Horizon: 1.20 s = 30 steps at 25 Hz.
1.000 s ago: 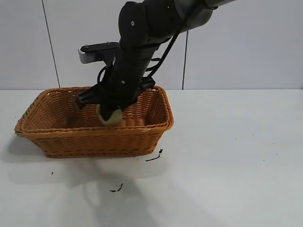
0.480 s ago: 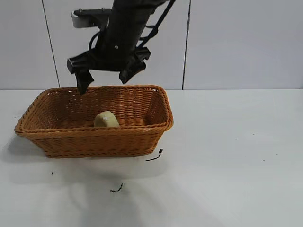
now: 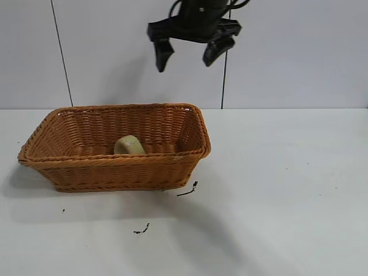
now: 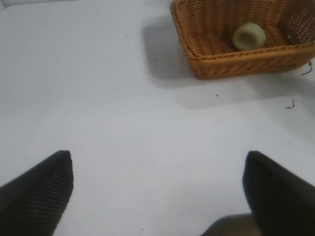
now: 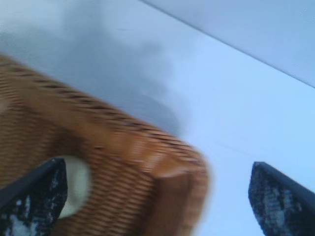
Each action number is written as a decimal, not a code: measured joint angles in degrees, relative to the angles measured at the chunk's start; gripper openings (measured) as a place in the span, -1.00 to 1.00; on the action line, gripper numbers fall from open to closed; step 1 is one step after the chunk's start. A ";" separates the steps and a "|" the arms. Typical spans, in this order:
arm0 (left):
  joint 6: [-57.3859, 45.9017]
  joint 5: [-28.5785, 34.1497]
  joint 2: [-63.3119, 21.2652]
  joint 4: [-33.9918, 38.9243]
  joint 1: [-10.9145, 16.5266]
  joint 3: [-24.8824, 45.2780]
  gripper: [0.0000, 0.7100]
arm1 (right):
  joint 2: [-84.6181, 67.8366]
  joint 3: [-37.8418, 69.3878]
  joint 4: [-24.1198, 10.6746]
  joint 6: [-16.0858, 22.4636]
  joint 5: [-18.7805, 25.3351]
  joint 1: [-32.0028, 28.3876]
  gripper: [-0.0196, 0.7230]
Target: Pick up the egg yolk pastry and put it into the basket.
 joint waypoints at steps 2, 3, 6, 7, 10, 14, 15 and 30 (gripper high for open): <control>0.00 0.00 0.00 0.00 0.00 0.00 0.96 | 0.00 0.00 -0.06 0.06 0.84 -3.67 0.92; 0.00 0.00 0.00 0.00 0.00 0.00 0.96 | 0.00 0.00 -0.17 0.06 1.52 -5.63 0.92; 0.00 0.00 0.00 0.00 0.00 0.00 0.96 | 0.00 0.00 -0.17 0.06 3.04 -10.84 0.92; 0.00 0.00 0.00 0.00 0.00 0.00 0.96 | 0.00 0.00 -0.17 0.06 3.46 -12.47 0.92; 0.00 0.00 0.00 0.00 0.00 0.00 0.96 | 0.00 0.00 -0.27 0.06 4.73 -16.37 0.92; 0.00 0.00 0.00 0.00 0.00 0.00 0.96 | 0.00 0.00 -0.41 0.17 7.33 -18.51 0.92; 0.00 0.00 0.00 0.00 0.00 0.00 0.96 | 0.00 0.00 -0.58 0.17 8.02 -18.66 0.92; 0.00 0.00 0.00 0.00 0.00 0.00 0.96 | -13.74 12.65 -2.20 -0.10 11.74 -18.66 0.92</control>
